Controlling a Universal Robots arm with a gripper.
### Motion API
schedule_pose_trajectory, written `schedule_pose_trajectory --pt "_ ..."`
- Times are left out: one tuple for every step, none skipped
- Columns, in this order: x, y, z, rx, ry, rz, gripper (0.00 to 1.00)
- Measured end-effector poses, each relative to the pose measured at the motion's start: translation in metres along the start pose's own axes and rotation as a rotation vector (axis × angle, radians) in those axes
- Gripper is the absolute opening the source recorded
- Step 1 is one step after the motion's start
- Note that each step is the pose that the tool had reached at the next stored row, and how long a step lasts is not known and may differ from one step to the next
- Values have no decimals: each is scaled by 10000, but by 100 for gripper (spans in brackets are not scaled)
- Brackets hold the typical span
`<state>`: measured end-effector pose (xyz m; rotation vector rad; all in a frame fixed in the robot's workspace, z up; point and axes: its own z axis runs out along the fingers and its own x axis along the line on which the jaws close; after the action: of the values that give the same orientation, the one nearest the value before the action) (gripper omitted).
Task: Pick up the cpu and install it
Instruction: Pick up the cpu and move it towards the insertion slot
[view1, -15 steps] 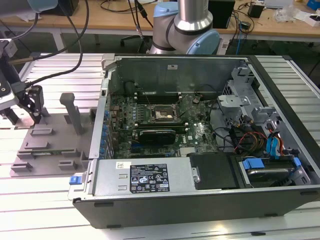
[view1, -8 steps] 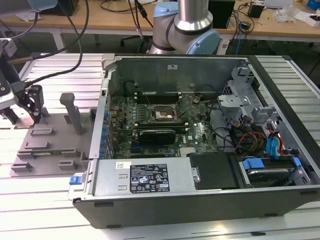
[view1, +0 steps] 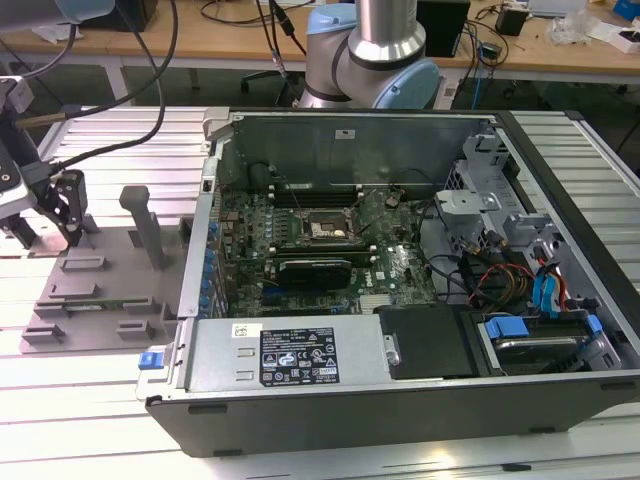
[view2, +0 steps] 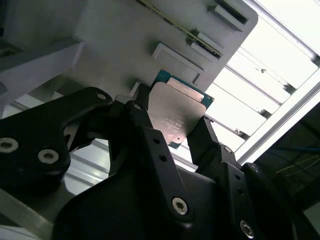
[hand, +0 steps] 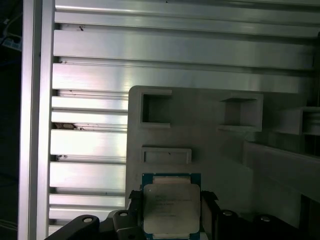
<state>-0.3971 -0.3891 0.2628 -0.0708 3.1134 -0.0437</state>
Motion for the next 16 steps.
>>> schedule_pose_trajectory --pt "0 0 0 4 0 0 55" --pt "0 0 -2 11 1 0 55" --pt "0 0 -7 13 1 0 55" --pt "0 0 -13 14 2 0 55" --pt "0 0 -18 14 1 0 55" --pt "-1 0 -27 13 1 0 55" --pt "-1 -1 -34 13 0 0 55" --pt "-1 -1 -44 13 0 0 55" --pt "-2 -1 -61 14 0 0 55" --pt "-2 -2 -68 14 0 0 55" --pt "-2 -2 -74 14 -1 0 55" --pt "-2 -2 -78 15 -2 0 55" --pt "-2 -2 -83 16 -1 -1 55" --pt "-2 -2 -88 17 0 0 55" --pt "-3 -2 -93 16 0 0 55" --pt "-3 -3 -100 16 0 0 55"
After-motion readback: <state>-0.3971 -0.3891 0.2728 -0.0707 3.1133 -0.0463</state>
